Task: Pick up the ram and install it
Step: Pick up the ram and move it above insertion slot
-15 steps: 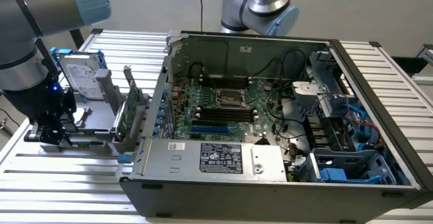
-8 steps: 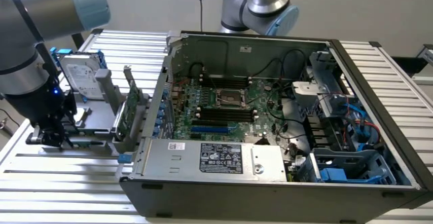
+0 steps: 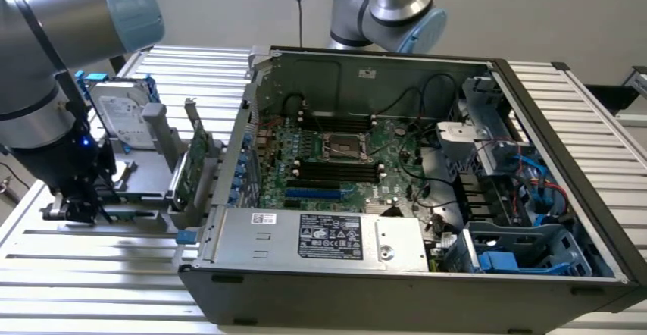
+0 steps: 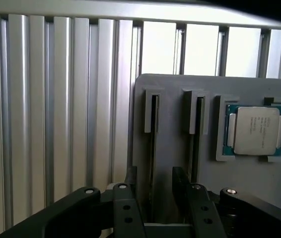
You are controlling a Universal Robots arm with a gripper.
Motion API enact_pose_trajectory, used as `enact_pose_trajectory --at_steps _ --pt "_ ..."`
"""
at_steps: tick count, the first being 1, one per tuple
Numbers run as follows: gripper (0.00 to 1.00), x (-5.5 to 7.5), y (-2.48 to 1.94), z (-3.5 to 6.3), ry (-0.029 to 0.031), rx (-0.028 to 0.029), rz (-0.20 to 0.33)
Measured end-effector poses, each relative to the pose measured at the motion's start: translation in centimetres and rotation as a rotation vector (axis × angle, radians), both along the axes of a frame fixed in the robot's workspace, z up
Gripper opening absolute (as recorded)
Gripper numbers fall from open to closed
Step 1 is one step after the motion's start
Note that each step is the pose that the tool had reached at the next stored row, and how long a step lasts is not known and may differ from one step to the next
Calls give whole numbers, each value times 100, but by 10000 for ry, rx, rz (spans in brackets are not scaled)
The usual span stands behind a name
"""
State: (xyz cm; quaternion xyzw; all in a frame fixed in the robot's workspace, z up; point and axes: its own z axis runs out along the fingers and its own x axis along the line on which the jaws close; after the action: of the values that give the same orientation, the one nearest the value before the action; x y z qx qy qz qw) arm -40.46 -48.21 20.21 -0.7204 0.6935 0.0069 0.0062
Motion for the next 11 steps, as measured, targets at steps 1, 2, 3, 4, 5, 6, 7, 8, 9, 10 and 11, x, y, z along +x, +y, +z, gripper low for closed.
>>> enact_pose_trajectory --at_steps 1,2,3,4,5,6,7,8,9,10,11 --pt "42 0 -1 -4 0 3 0" --pt "42 -1 -1 -7 1 6 -1" --pt "40 0 -2 -10 1 10 0" --pt "40 0 -2 -11 2 13 0" --pt "40 0 -3 -13 2 17 0" --pt "33 -1 -3 -16 1 21 0" --pt "33 -1 -3 -19 2 23 0" --pt "33 -1 -4 -23 1 25 0" --pt "33 0 -4 -27 1 27 0" --pt "33 0 -4 -30 1 29 0" --pt "33 0 -5 -32 1 34 0"
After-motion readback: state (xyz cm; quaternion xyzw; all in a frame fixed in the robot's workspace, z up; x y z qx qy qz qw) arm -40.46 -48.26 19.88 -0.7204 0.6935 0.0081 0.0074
